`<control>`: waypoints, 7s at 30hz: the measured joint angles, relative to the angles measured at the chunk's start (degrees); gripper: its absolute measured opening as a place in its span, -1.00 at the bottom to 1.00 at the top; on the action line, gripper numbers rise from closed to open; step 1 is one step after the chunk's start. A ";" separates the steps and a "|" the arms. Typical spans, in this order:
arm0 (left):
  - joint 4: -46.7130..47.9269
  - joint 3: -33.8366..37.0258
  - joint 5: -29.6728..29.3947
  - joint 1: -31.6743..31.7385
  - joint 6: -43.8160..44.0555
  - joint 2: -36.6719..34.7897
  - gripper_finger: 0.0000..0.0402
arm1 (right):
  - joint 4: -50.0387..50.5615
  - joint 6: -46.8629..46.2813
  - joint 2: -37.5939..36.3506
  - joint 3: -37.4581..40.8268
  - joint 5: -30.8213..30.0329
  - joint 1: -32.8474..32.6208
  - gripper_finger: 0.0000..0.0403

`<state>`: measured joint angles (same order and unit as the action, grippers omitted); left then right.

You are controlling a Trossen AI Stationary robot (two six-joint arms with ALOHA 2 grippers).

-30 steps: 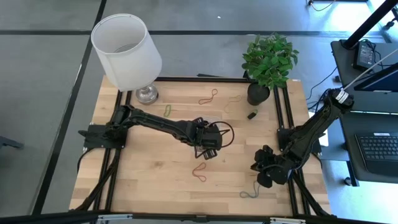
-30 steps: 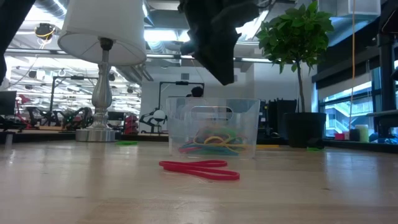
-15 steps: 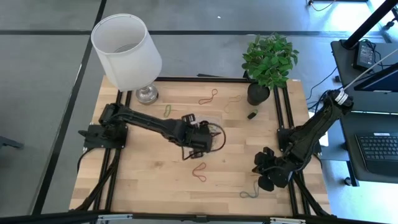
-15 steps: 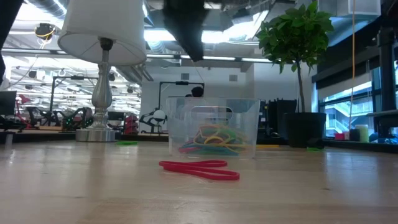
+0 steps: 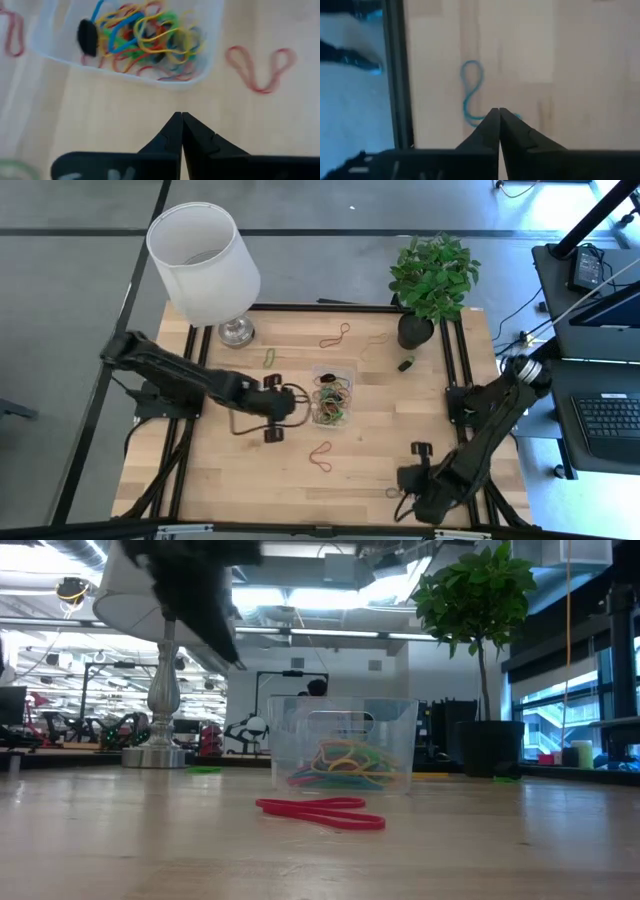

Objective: Pick and place rubber bands into bin
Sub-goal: Put the blue rubber band into the bin, then put the top red rubber band into the bin, then put the left green rubber band into the bin

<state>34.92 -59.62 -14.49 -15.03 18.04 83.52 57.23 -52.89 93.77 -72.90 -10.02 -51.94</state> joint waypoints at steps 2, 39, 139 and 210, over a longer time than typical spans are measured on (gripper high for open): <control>-6.31 6.43 1.62 0.00 -0.23 -5.25 -0.99 | -0.62 1.19 2.96 -1.33 2.13 -0.22 -0.89; -13.33 26.04 2.19 0.13 -9.30 -24.48 -0.99 | -6.39 -17.91 22.22 -4.71 7.34 0.09 -0.97; -2.91 -30.56 17.14 33.03 -23.27 20.38 -0.59 | -34.77 -9.91 -42.26 49.02 -3.43 25.86 -0.10; 8.38 -50.22 19.25 40.47 -14.05 50.44 -0.53 | -34.26 -18.68 -41.74 49.02 -17.55 25.93 -0.10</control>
<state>43.30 -109.84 4.76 25.44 3.99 133.96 22.97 -71.56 52.03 -23.88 -27.57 -26.02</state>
